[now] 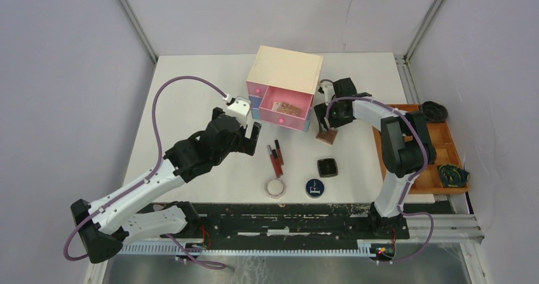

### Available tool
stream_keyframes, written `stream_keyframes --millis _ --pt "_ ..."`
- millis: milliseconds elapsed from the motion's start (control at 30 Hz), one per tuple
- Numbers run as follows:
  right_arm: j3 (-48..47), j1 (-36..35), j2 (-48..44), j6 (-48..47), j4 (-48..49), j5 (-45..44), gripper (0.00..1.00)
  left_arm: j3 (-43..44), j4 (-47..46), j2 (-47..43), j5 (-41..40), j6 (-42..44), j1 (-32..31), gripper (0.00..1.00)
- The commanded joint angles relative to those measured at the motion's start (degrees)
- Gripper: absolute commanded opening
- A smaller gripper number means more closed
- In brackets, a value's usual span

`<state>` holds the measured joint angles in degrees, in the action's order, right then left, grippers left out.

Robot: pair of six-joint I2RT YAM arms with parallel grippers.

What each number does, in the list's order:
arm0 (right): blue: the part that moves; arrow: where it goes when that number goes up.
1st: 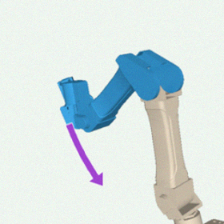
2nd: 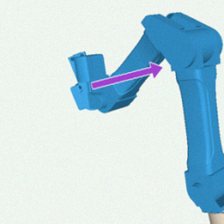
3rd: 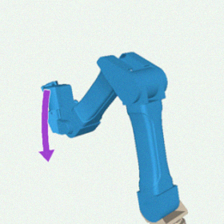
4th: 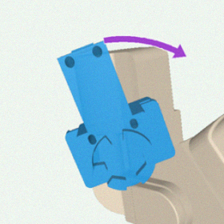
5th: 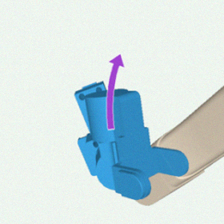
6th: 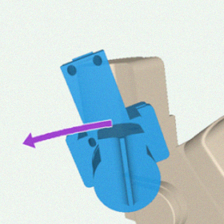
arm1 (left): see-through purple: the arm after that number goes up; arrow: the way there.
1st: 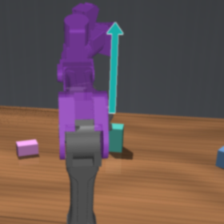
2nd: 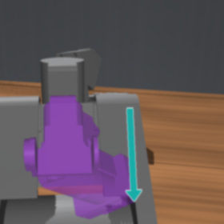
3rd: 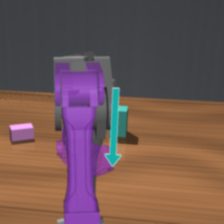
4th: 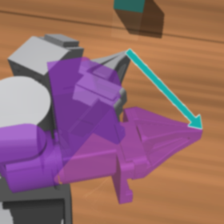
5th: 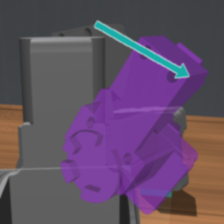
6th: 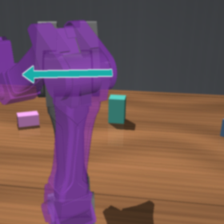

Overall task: Organize the makeup
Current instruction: Pick up the makeup from the center of the board.

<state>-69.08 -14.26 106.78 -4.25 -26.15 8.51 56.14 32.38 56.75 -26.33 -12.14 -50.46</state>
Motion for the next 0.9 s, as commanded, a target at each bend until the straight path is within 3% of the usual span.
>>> stream_keyframes --millis 0,300,567,667,867 --pt "2.2 -0.7 -1.1 0.5 -2.7 3.3 0.79 1.2 -3.5 0.6 1.4 -0.3 0.5 0.99" --pt "8.3 -0.7 -7.2 5.1 -3.2 6.9 0.77 0.2 -4.2 0.8 2.9 -0.4 0.4 0.99" --pt "12.2 -0.7 -15.0 7.2 -3.1 4.5 0.78 0.1 -4.2 0.8 3.2 -0.4 0.5 0.99" --pt "12.0 -0.7 -17.0 6.0 -2.9 3.4 0.90 -0.1 -4.4 0.7 3.1 -0.6 0.6 0.99" --pt "13.7 -1.0 -17.7 5.5 -0.6 3.2 1.00 -0.6 -4.4 0.7 3.0 -1.0 0.5 0.99"
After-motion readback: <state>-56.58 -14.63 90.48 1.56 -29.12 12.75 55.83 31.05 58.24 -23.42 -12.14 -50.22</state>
